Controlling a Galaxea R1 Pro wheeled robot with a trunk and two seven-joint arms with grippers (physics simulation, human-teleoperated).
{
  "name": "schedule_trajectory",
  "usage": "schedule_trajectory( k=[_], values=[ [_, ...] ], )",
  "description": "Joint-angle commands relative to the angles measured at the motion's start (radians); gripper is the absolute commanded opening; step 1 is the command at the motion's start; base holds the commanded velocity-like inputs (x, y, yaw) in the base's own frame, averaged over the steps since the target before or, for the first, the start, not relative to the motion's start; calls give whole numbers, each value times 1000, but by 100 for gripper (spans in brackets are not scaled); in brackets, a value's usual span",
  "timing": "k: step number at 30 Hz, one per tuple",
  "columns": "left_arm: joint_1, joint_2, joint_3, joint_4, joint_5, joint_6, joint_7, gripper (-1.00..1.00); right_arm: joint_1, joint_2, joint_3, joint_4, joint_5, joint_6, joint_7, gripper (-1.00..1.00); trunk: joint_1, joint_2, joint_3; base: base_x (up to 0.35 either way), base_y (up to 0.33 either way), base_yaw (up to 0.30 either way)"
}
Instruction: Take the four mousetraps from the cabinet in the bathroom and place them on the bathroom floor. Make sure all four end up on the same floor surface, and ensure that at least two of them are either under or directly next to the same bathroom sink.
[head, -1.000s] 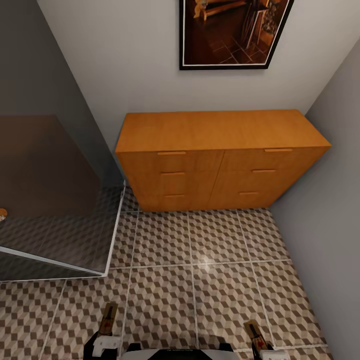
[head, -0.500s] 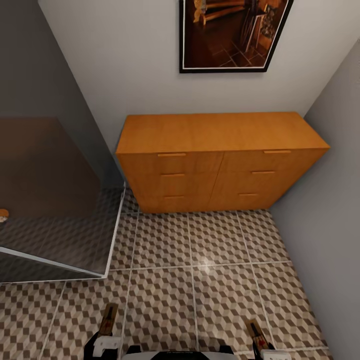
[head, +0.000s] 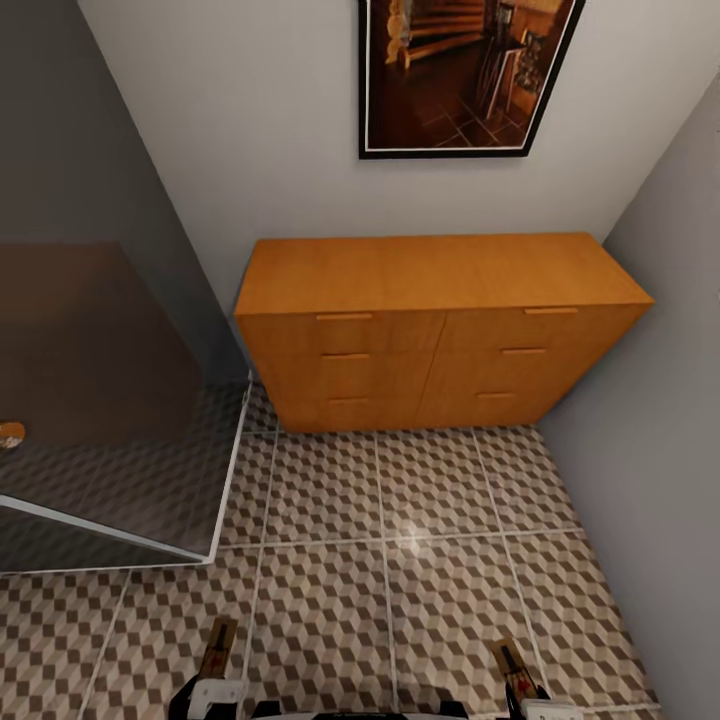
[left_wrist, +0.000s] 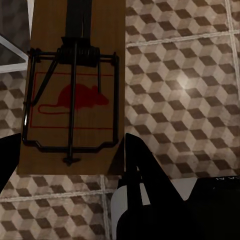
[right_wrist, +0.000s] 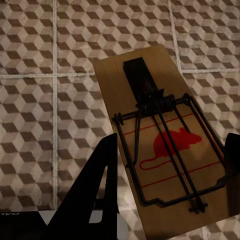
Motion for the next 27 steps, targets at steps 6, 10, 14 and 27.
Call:
schedule_trajectory(
  k=[6,10,14,27],
  values=[
    [-1,-1,-8,3,0,2,6,-100,-1,-1,9,0,-7,-3,-6,-100,1,-1,8,0,0,0],
    [-1,-1,-9,3,0,2,6,-100,-1,0,9,1,-6,-3,-6,-100,1,-1,14,0,0,0],
    [-1,-1,-9,3,0,2,6,-100,-1,0,9,1,-7,-3,-6,-100,1,-1,20,0,0,0],
    [-1,-2,-9,3,0,2,5,-100,-1,-1,9,1,-7,-4,-6,-100,1,-1,38,0,0,0]
  ],
)
